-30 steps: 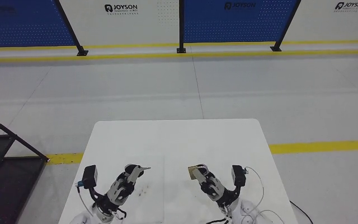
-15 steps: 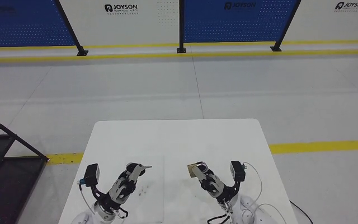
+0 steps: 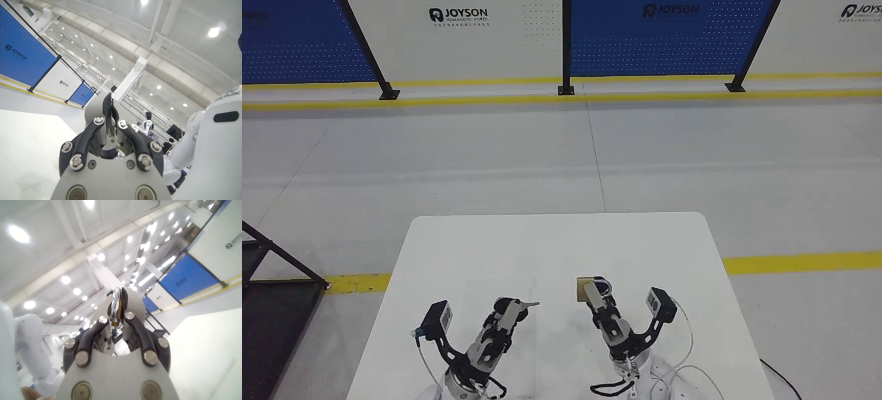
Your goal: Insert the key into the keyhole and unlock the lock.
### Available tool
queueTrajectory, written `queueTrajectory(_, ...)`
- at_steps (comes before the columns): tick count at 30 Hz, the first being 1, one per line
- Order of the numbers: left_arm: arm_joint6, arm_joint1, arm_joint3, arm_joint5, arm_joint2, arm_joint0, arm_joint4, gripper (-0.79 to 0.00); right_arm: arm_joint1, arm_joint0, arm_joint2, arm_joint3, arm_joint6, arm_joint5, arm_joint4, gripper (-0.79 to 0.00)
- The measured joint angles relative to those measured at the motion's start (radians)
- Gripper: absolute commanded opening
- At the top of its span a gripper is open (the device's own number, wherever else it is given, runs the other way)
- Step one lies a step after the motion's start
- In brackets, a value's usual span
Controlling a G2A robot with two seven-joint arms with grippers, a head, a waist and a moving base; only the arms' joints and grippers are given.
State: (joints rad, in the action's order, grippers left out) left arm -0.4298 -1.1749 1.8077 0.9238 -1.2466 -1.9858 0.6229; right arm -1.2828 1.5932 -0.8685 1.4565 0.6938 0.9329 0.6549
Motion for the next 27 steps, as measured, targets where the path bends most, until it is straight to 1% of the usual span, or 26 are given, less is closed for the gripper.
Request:
queueTrajectory(3,-0.033,-0.011,-0.016,-0.036,0.035,0.016,0.045,-0.785,-0.014,-0.004,0.006,-0.017,0.071,-0.001,0.043,-0.785)
queueTrajectory(7,-0.051,-0.02,-0.029,-0.072,0.068,0.036,0.076,-0.785,-0.024,-0.007,0.01,-0.035,0.117,-0.009,0.106,-0.785)
queueTrajectory(13,-0.048,-0.027,-0.04,-0.099,0.094,0.063,0.082,-0.785,-0.036,-0.016,0.016,-0.057,0.139,-0.007,0.152,-0.785)
queueTrajectory(22,-0.045,-0.035,-0.056,-0.155,0.119,0.084,0.087,-0.785,-0.047,-0.014,0.018,-0.065,0.156,-0.002,0.197,-0.785)
queueTrajectory(27,-0.045,-0.037,-0.062,-0.155,0.126,0.091,0.083,-0.785,-0.052,-0.012,0.017,-0.069,0.162,-0.002,0.212,-0.785)
